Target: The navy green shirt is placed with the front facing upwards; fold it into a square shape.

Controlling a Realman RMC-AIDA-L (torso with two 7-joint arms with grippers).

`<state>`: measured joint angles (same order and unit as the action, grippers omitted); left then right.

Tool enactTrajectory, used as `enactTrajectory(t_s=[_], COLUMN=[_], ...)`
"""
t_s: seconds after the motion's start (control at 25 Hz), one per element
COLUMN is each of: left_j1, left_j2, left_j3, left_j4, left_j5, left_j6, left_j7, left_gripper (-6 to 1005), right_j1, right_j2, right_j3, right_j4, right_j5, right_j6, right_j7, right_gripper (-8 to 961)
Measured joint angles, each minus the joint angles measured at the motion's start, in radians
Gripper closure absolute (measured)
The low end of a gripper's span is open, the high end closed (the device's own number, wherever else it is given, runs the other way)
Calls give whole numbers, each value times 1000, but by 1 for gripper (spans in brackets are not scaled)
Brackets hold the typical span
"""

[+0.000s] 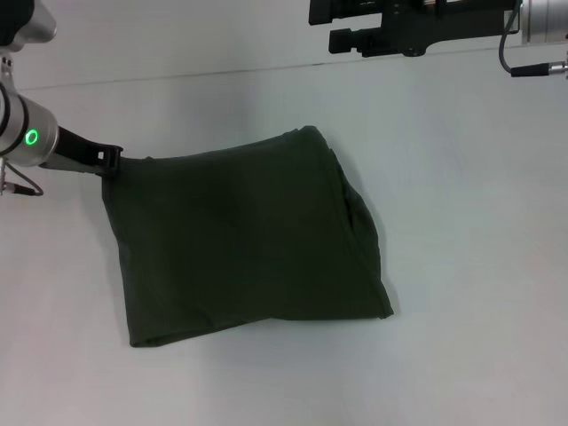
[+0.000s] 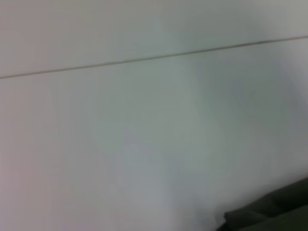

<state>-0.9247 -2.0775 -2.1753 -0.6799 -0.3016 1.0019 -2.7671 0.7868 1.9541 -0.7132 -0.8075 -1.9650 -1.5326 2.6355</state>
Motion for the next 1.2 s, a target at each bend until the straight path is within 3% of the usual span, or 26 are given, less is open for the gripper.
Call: enactTrajectory(t_s=[0.48,0.64,0.76,0.84,1.0,1.08,1.2], left_j1=[33,68,98,121,175,224,309], left_j2=[-14,-16,-18,-12,18,30,28], left_j3=[-8,-33,-71,-114,-204,-262,-308], left_j4=[-43,-115,-200,-257,-308,-320,-351], left_j5=[-8,-7,-11,-45,-259,-468,-706], left_j6=[-19,-26,-14,34,235,404,620], left_j7=[-5,-8,-8,6,186,385,628], left_gripper=[911,872,661,574,404,326,209], right_j1=[1,1,1,0,-16,-47,-109], right_j2=[0,-1,-3,-5,-3,6,27], right_j3=[1,1,0,3,28,35,35], right_j4=[1,2,3,2,2,2,2], right_j5=[0,0,0,0,26,57,78], right_j6=[9,10,10,9,-9,-14,-20], right_j7=[0,-1,-14,-31,-188,-356,-600], right_gripper=[290,289,288,288,286,283,279])
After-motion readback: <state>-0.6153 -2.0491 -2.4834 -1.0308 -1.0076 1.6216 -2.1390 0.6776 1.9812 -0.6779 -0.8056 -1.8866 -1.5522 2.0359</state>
